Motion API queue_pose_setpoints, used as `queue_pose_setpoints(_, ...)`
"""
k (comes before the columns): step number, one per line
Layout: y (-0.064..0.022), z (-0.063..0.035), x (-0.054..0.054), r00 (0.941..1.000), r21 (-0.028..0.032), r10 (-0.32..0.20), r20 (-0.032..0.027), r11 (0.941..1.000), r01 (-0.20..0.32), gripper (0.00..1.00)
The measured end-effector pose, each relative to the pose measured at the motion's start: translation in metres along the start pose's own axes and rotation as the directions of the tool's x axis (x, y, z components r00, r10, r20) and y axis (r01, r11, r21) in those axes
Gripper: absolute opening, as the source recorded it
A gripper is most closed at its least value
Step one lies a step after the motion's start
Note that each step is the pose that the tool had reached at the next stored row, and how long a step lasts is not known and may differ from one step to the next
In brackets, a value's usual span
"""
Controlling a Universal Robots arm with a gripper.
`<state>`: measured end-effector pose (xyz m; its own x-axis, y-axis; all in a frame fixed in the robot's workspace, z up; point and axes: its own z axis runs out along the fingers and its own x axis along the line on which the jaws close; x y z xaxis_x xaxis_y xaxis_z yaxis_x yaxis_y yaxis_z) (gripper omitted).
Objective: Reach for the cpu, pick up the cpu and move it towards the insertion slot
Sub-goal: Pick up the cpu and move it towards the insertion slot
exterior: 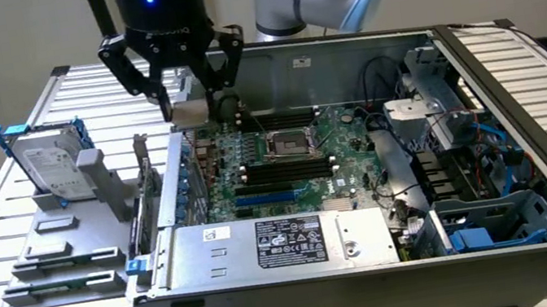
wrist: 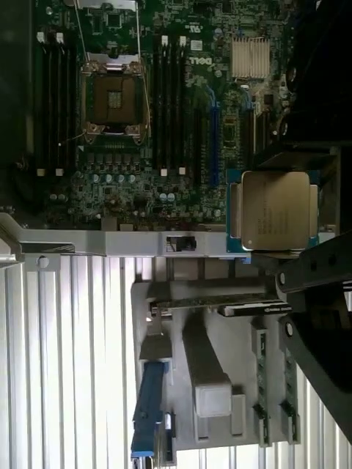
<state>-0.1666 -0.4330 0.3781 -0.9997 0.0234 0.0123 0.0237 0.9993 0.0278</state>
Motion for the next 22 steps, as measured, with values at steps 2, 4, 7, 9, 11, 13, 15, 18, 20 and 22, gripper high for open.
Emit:
queue_pose_setpoints(2,0.0011,-0.0001,-0.009,1.0,-0.0003,0.0,-0.0002,1.0,0.0,0.55)
queue_pose_setpoints(4,0.0023,-0.0002,-0.018,1.0,-0.0005,0.0,-0.0003,1.0,0.0,0.55)
queue_pose_setpoints(7,0.0048,-0.0003,-0.032,1.0,-0.0006,0.0,-0.0003,1.0,0.0,0.55)
queue_pose_setpoints(9,0.0081,0.0,-0.04,1.0,-0.0007,0.0,-0.0003,1.0,0.0,0.55)
queue_pose_setpoints(11,0.0126,0.0005,-0.046,1.0,-0.0006,0.0,-0.0004,1.0,0.0,0.55)
queue_pose_setpoints(13,0.0177,0.0013,-0.052,1.0,-0.0007,0.0,-0.0004,1.0,0.0,0.55)
queue_pose_setpoints(15,0.0232,0.002,-0.058,1.0,-0.0007,0.0,-0.0005,1.0,0.0,0.55)
queue_pose_setpoints(18,0.0316,0.0033,-0.066,1.0,-0.0006,0.0,-0.0005,1.0,0.0,0.55)
queue_pose_setpoints(20,0.0371,0.0041,-0.071,1.0,-0.0007,0.0,-0.0005,1.0,0.0,0.55)
queue_pose_setpoints(22,0.0426,0.0051,-0.077,1.0,-0.0007,0.0,-0.0005,1.0,0.0,0.55)
